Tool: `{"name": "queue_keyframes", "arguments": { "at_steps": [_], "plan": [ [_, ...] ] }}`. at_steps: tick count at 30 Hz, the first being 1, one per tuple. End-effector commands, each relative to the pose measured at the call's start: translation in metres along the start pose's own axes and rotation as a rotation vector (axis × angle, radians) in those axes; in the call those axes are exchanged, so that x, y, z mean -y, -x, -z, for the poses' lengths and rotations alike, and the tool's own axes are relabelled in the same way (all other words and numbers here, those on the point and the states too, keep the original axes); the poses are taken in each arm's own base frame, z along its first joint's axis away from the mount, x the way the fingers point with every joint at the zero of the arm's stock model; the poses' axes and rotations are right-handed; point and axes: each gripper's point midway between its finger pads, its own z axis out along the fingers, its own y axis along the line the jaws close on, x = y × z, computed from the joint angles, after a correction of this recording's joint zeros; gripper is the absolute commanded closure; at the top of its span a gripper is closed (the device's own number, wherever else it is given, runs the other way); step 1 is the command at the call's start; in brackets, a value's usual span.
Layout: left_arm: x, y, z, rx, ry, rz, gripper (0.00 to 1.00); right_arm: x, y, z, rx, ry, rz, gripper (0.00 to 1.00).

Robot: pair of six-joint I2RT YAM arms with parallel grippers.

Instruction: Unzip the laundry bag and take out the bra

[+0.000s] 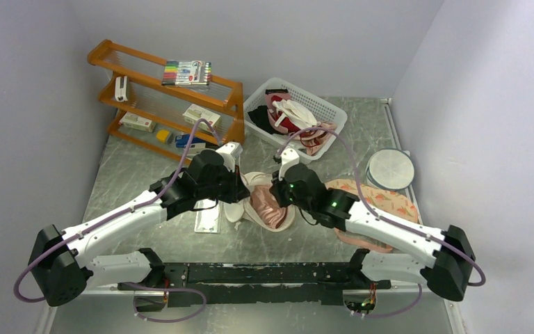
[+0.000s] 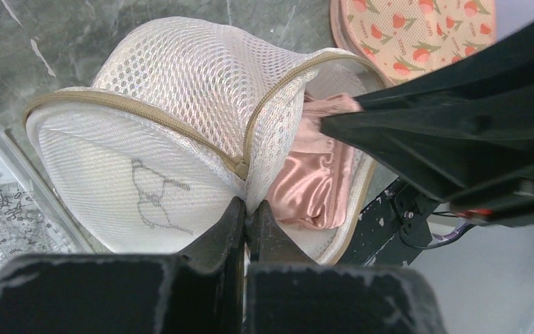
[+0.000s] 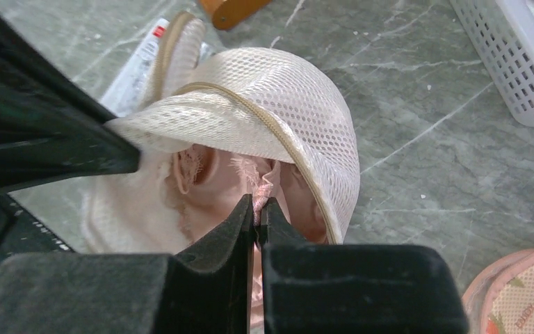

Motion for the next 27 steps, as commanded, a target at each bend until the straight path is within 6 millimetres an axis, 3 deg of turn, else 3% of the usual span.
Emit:
{"name": "queue_keyframes", "arguments": {
  "at_steps": [1,13,19,27],
  "plan": [
    [0.0,0.004,-0.001,0.027,-0.005,-0.005,0.93,-0.013,0.036,0.032,0.087,0.076,-0.074,1.0],
    [-0.003,0.002,-0.002,0.012,0.007,-0.011,0.93,-0.031,0.139,0.106,0.409,0.217,-0.089,1.0],
    [-0.006,-0.004,-0.002,-0.003,0.014,-0.007,0.93,-0.024,0.186,0.151,0.582,0.213,-0.087,1.0],
    [-0.009,-0.01,-0.002,-0.015,0.014,0.0,0.93,-0.004,0.223,0.206,0.76,0.168,-0.115,1.0]
  ]
}}
